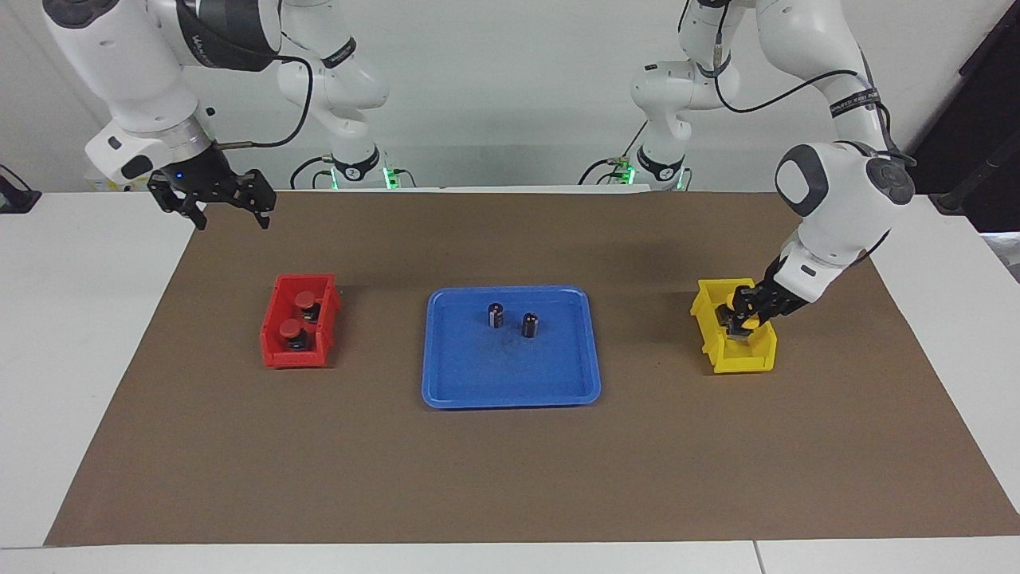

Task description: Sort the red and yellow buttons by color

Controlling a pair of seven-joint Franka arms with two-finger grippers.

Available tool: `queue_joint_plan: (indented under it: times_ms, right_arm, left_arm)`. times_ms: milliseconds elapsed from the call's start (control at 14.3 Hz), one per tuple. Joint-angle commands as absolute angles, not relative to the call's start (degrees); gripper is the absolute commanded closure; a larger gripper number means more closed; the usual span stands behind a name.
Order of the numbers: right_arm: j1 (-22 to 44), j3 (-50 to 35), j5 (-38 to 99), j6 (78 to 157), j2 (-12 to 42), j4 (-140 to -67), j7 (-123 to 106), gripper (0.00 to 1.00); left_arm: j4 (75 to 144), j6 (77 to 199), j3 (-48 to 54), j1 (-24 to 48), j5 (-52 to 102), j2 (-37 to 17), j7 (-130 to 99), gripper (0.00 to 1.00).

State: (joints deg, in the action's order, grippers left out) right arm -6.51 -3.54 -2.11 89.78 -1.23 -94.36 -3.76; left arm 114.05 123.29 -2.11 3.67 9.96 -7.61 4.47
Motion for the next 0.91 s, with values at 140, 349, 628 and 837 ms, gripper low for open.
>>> queue_joint_plan:
  times_ms: [140,349,628,837]
  right_arm:
    - [-3.97,-1.24,-3.25,85.43,4.22,-85.52,-4.57,0.00]
    - [-1.14,2.29,-2.29,85.34,3.43,-86.04,-4.57,0.00]
    - [1.31,3.16,-2.37,85.34,1.32,-89.11,-4.22,0.00]
    - [1.49,4.22,-2.37,86.04,1.23,-89.21,-4.39,0.00]
  left_arm:
    - [118.21,129.11,-2.02,3.43,10.81,-7.12,5.63,0.99]
    - [118.30,130.34,-1.93,3.43,10.81,-7.99,5.63,0.99]
    - [118.47,131.75,-2.02,3.34,10.81,-9.05,5.63,0.99]
    - [119.00,132.01,-2.02,3.25,10.81,-9.05,5.63,0.65]
